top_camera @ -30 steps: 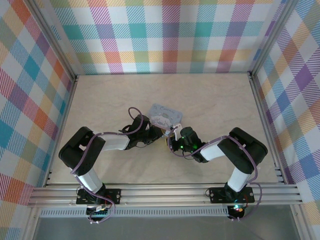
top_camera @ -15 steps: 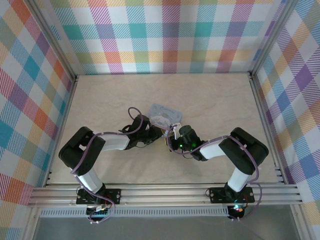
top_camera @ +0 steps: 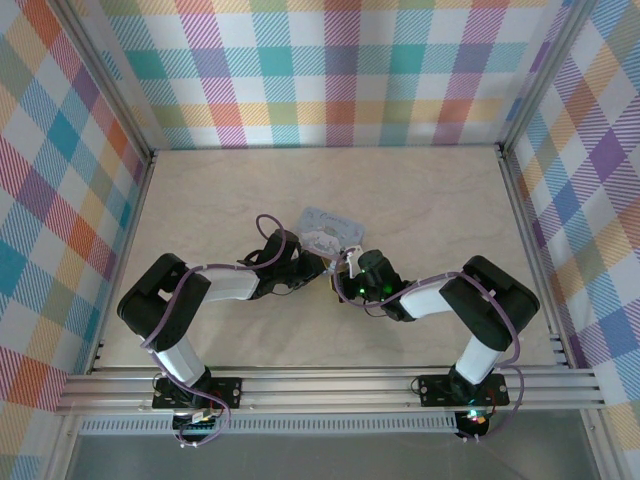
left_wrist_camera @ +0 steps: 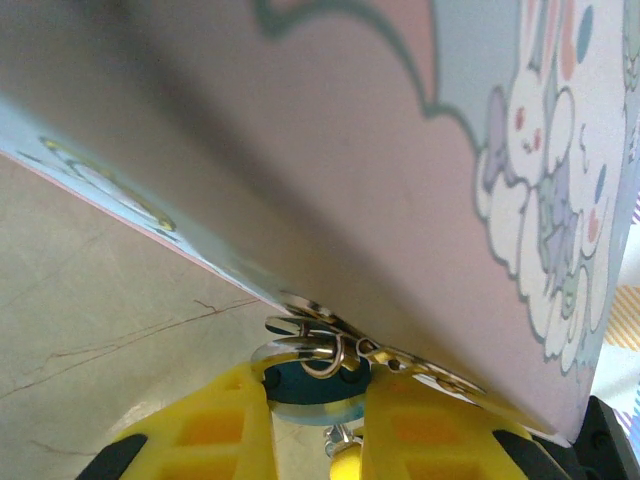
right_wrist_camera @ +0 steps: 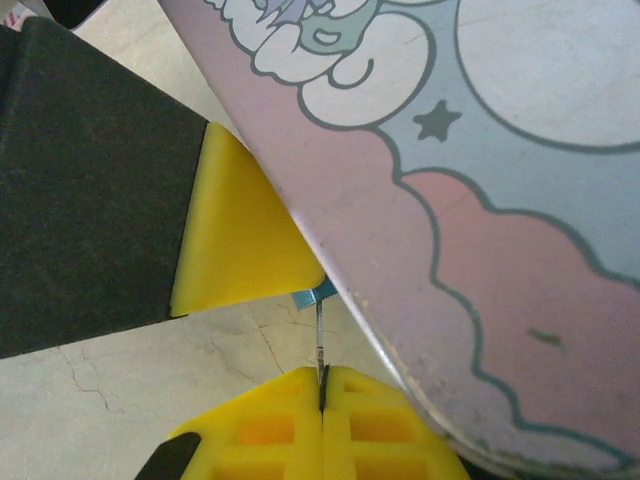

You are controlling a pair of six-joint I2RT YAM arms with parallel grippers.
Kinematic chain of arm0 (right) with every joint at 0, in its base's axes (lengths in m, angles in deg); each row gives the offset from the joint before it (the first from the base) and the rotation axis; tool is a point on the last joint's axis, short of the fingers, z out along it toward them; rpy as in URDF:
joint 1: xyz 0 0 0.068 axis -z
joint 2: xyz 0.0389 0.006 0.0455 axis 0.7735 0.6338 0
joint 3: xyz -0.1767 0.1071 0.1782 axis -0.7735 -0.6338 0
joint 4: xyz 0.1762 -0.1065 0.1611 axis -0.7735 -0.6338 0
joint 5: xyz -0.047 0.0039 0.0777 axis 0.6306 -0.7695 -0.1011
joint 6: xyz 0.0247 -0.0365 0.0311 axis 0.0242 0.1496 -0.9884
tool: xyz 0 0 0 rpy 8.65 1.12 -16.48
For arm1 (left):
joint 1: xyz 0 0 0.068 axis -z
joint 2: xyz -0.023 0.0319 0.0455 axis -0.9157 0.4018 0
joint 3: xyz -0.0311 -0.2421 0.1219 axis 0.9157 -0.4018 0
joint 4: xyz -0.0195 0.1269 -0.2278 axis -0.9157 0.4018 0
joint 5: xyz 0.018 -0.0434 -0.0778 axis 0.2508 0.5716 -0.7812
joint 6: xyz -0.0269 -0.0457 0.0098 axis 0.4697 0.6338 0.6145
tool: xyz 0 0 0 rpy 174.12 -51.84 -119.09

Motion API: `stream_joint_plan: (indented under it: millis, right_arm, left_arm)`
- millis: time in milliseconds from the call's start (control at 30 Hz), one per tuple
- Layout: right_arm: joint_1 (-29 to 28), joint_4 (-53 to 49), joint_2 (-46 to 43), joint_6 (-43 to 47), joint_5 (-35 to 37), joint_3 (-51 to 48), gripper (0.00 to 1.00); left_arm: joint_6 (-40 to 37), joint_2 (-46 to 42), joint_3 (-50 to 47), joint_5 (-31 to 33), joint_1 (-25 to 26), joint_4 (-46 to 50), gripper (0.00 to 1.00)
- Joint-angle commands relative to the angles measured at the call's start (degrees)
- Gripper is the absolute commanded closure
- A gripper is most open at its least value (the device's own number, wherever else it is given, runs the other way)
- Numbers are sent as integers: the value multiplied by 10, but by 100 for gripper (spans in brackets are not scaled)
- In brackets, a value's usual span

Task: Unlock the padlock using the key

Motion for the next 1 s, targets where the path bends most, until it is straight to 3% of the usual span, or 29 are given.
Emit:
stream_joint_plan:
  millis: [0, 400, 967]
  right_arm:
    - [-11, 54, -12, -8, -30, 28, 100]
    - [-10, 46, -8, 19, -14, 39, 100]
    - [7, 112, 33, 62, -32, 32, 100]
  left_arm:
    - [11, 9, 3, -27, 8, -13, 80]
    - [10, 5, 5, -29, 10, -10, 80]
    - [10, -3, 4, -28, 11, -5, 80]
